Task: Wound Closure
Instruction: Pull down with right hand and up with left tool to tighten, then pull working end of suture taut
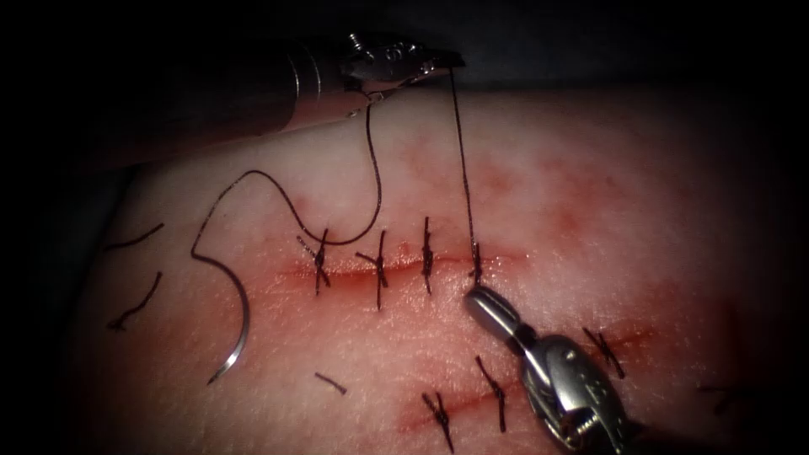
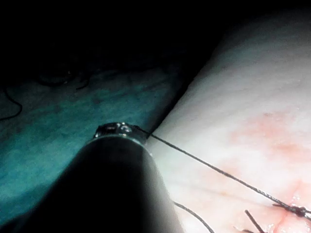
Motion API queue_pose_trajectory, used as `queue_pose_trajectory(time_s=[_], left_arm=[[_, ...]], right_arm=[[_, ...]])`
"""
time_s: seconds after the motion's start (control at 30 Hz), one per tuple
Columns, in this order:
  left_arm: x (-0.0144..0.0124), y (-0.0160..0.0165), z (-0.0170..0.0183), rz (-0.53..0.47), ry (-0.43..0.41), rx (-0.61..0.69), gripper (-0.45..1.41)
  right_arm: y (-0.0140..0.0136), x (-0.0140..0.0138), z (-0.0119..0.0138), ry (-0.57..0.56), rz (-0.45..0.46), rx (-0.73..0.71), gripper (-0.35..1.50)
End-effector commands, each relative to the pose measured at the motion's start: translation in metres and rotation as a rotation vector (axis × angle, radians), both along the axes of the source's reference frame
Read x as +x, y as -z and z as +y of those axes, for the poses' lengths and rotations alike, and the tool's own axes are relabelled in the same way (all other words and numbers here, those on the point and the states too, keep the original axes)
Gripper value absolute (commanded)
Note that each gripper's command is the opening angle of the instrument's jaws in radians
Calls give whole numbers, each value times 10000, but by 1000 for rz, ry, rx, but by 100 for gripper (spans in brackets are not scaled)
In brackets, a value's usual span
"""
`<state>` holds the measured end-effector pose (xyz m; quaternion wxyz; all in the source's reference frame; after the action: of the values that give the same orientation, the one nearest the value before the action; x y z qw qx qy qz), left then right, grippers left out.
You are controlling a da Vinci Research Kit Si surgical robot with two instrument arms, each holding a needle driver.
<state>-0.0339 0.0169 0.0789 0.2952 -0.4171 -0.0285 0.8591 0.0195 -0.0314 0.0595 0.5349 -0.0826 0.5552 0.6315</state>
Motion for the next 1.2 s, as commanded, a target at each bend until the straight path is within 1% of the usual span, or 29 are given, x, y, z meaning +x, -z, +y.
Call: queue_pose_trajectory(time_s=[0.03,0.07,0.17,0.23,0.4,0.5,0.6,0.7,0.73,0.77,0.8,0.83,0.87,0.9,1.03,1.2], left_arm=[[-7,-5,14,-14,11,-8,-45],[-8,-9,18,-21,17,-9,-45],[-10,-23,36,-91,75,-39,-45],[-10,-30,43,-102,97,-48,-45],[-11,-47,48,-98,101,-52,-45],[-6,-53,44,-97,96,-57,-45],[1,-48,39,-93,90,-57,-45],[12,-30,28,-96,89,-39,-45],[14,-24,23,-99,88,-35,-45],[16,-13,15,-100,82,-23,-45],[17,-4,8,-96,65,-17,-45],[18,5,1,-95,55,-3,-45],[20,28,-17,-83,23,6,-45],[22,49,-31,-78,9,5,-45],[32,105,-56,-68,0,3,-45],[39,146,-71,-76,23,-17,-45]], right_arm=[[-1,11,-1,2,4,-4,-35],[0,11,-2,4,0,-8,-35],[6,12,-6,14,-18,-24,-35],[7,13,-9,17,-29,-32,-35],[4,17,-25,58,-75,-21,-35],[0,22,-38,102,-92,-22,-35],[0,22,-39,112,-91,-24,-35],[3,21,-30,146,-64,-35,-35],[4,20,-27,153,-42,-50,-35],[6,19,-22,154,-13,-71,29],[7,17,-19,139,-1,-81,68],[9,16,-16,126,8,-87,93],[12,10,-9,135,9,-79,103],[15,3,-2,158,9,-67,108],[27,-15,8,233,16,-40,121],[43,-32,21,265,-9,-35,121]])
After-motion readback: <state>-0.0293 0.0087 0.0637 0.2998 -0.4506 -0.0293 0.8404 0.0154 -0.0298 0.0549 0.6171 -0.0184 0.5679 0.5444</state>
